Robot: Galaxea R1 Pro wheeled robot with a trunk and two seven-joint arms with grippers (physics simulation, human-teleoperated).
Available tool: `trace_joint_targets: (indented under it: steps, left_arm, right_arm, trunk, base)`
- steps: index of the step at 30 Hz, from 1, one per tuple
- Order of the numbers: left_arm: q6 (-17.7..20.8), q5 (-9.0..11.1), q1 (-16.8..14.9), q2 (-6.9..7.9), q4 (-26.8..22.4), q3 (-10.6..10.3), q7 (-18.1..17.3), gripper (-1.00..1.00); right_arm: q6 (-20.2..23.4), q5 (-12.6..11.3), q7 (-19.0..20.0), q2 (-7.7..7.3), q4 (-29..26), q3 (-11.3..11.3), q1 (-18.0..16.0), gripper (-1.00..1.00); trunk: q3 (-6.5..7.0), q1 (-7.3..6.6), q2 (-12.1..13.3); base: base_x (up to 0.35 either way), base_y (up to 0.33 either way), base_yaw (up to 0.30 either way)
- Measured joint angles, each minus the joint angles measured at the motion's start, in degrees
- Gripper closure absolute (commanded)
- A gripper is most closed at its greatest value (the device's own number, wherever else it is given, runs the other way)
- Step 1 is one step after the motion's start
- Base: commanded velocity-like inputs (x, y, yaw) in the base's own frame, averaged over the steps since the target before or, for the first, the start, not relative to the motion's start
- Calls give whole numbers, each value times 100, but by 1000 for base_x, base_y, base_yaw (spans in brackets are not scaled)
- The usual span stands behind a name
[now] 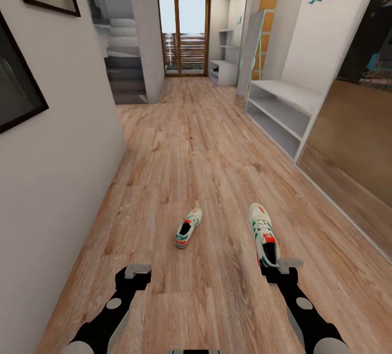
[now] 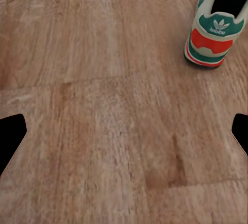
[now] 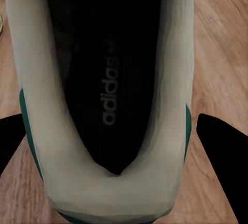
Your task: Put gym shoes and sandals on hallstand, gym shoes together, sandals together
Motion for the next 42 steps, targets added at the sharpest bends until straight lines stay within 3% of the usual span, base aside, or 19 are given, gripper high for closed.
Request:
trace_joint_targets:
  steps: [25,32,42]
  left_arm:
    - [-1,-5,10,22,-7,2,0,-100]
    - [-1,-7,10,28,-7,2,-7,-100]
    - [-1,-7,10,29,-7,-6,-9,-100]
  right_arm:
    - [1,-11,-7,9,-20,-2,0,100]
    - [1,-12,-8,8,-33,-2,0,100]
    - [2,-12,-7,8,-40,-2,1,100]
  trunk:
    - [3,3,0]
    - [20,3,0]
    - [55,0,0]
  base:
    - [259,-145,-6]
    - [46,-10,-185]
    - [267,53,-232]
